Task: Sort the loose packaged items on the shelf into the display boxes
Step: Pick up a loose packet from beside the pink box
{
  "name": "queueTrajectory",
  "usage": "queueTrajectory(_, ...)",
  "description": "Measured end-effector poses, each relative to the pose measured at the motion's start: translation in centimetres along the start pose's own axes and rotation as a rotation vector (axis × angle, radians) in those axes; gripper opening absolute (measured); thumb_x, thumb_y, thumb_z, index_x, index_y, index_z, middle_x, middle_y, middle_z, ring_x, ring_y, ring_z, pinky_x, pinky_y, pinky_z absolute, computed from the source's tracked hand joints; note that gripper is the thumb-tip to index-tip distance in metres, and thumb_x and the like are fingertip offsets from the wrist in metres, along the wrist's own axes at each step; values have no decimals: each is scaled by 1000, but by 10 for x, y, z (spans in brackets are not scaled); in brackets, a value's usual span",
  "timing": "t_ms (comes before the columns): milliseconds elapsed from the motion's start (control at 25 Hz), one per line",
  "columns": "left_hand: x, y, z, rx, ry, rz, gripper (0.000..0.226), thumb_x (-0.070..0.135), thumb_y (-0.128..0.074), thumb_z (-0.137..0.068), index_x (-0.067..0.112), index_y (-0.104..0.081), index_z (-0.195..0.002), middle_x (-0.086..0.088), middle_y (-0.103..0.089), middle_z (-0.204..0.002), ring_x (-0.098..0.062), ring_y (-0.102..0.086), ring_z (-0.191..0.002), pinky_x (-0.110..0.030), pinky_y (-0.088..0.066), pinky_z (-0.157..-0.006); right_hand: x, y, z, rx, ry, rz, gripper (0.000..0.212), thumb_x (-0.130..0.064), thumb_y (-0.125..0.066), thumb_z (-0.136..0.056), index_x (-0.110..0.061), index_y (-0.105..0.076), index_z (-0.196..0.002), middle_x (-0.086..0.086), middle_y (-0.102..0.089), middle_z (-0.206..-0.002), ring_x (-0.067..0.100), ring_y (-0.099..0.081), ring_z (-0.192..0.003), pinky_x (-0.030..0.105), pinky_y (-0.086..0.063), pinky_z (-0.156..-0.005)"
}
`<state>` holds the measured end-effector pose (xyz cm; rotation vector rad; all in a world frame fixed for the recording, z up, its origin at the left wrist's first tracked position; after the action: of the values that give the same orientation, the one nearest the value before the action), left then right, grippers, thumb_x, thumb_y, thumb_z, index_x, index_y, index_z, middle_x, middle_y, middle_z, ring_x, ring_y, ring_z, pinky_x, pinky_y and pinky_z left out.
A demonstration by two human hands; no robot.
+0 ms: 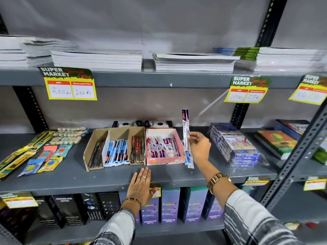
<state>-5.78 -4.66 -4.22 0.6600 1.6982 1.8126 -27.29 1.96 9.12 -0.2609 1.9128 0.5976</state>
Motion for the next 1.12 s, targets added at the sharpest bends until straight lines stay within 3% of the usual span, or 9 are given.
queueTrajectory(400, -10, 1, -3, 27, 23, 74, 72, 48, -27, -100, 5, 2, -149, -11, 2, -162, -24, 4, -150, -38, 3, -122, 8, -35, 4, -91, -17, 35, 19, 8, -60, -84, 3, -73, -97, 21, -74, -98, 30, -69, -90, 34, -56, -88)
queueTrajectory(640, -13, -5, -7, 8, 4, 65, 77, 50, -31, -99, 5, 4, -149, -12, 6, -161, -26, 4, -149, -38, 4, -122, 36, -82, -12, -215, -213, 131, 14, 5, -62, -84, 4, -75, -90, 20, -73, -102, 33, -68, -95, 43, -54, -92)
queueTrajectory(840, -12, -7, -8, 29, 1, 97, 77, 51, -33, -98, 6, 2, -150, -13, 2, -161, -28, 0, -149, -39, 1, -122, 47, -107, -26, -278, -231, 304, 13, 0, -59, -84, 9, -67, -88, 22, -70, -99, 34, -66, -103, 36, -54, -88)
queueTrajectory(920, -13, -8, -8, 33, -1, 108, 77, 51, -32, -98, 6, 1, -150, -13, 1, -161, -28, -1, -149, -39, 0, -122, 46, -120, -22, -350, -196, 397, 22, -2, -55, -87, 9, -66, -103, 22, -70, -105, 33, -66, -103, 32, -53, -83)
queueTrajectory(1120, -13, -7, -8, 29, -8, 123, 75, 49, -33, -98, 6, 0, -150, -13, 0, -161, -28, -1, -149, -39, 0, -123, 39, -128, -16, -372, -95, 533, 25, -6, -45, -94, 4, -66, -105, 20, -69, -112, 31, -65, -105, 33, -52, -86)
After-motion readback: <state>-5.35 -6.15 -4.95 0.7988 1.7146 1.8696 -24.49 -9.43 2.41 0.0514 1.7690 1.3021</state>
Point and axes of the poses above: each hand's wrist, its own z-axis away from the middle knuckle, its own y-axis out of the back of the hand, x = y × z, the point moved 7 cm from there along -z, towards the middle knuckle
